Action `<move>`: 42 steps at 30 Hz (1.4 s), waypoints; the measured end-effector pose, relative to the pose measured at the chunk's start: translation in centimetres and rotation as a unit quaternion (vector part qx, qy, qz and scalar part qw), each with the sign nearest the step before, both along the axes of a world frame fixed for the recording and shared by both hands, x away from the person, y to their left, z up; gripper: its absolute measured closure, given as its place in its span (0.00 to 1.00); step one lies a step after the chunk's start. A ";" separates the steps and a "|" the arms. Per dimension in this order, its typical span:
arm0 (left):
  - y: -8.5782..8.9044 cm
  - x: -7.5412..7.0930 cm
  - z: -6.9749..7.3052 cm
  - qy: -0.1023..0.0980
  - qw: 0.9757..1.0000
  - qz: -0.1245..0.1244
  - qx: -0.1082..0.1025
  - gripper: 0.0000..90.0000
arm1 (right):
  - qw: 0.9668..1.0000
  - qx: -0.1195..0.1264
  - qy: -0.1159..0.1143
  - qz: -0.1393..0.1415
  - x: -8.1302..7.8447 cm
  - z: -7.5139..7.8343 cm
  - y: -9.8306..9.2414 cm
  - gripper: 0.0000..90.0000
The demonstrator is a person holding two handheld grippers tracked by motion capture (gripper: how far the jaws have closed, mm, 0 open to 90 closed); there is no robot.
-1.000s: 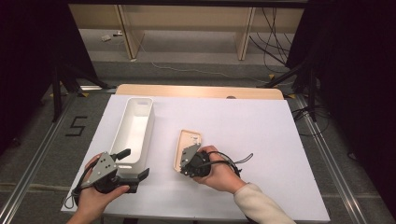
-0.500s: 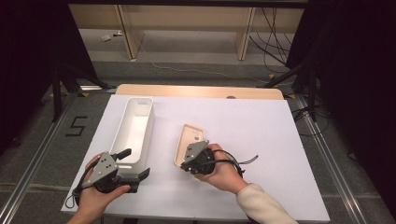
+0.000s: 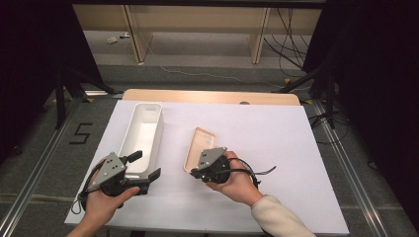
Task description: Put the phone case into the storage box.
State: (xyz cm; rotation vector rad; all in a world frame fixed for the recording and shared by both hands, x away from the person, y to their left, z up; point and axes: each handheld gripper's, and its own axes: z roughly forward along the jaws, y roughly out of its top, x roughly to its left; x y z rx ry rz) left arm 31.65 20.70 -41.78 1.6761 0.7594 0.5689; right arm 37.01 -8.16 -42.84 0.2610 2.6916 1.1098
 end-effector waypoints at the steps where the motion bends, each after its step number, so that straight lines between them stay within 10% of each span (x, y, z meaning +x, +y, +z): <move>1: -0.2 0.2 0.2 0.001 1.000 0.000 -0.001 0.17 | 1.000 0.003 -0.002 -0.001 0.0 0.0 -0.1 0.97; 42: -7.4 7.6 3.2 0.109 0.993 -0.021 0.031 0.33 | 0.999 0.031 -0.032 -0.003 -0.9 0.7 -0.7 0.97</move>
